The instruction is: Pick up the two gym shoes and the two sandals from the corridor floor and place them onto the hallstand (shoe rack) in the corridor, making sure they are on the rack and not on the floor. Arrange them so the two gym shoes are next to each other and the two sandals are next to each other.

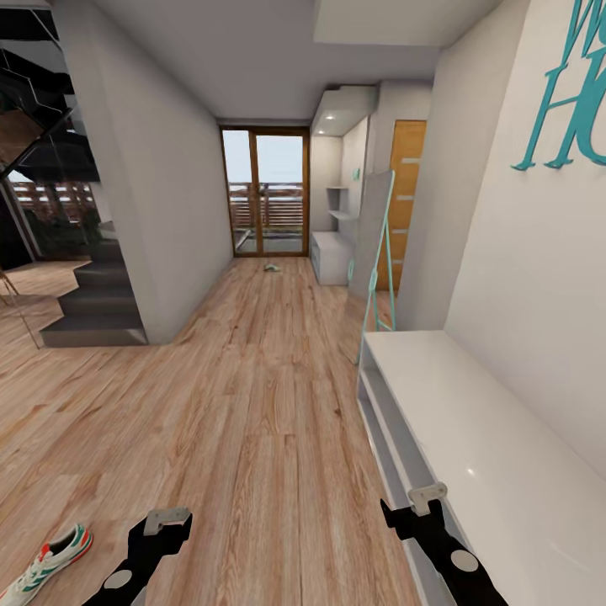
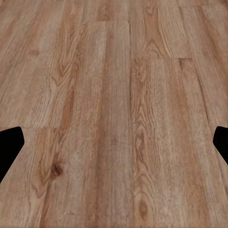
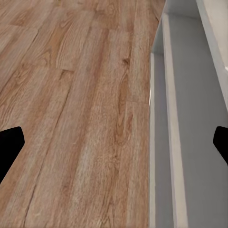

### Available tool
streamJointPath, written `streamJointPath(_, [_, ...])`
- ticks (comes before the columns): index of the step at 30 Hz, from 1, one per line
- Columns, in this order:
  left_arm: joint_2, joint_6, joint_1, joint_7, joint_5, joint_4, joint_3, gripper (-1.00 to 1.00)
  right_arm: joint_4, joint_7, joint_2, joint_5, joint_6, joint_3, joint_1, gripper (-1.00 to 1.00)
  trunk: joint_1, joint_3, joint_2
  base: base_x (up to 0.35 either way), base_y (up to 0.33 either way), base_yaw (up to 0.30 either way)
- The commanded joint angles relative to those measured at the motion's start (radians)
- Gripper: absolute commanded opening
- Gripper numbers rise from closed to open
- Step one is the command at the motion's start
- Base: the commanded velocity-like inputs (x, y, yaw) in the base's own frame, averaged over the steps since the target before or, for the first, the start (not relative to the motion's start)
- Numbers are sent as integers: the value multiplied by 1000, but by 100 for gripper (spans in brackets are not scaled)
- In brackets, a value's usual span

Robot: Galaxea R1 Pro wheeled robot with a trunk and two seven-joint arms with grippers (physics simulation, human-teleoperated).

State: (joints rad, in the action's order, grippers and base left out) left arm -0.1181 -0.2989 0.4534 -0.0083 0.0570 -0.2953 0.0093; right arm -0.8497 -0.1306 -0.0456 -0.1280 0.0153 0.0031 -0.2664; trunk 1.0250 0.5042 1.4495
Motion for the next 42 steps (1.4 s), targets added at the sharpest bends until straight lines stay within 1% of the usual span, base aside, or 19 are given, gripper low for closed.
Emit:
streamJointPath(1, [0,-3,1,-1,6,1,0,100,0,-1,0,-10,2,0,0,100,0,1,1,9,0,0])
streamJointPath(8, [0,-2,1,-1,6,1,0,100,0,-1,0,-10,2,0,0,100,0,1,1,93,-1,0])
streamJointPath(20, [0,-2,1,-1,6,1,0,100,-1,-1,0,-10,2,0,-1,100,0,1,1,227,-62,0])
streamJointPath(32, [0,-2,1,-1,6,1,0,100,0,-1,0,-10,2,1,-1,100,0,1,1,60,-10,0])
streamJointPath(42, [0,-2,1,-1,6,1,0,100,0,-1,0,-10,2,1,0,100,0,1,1,264,0,0])
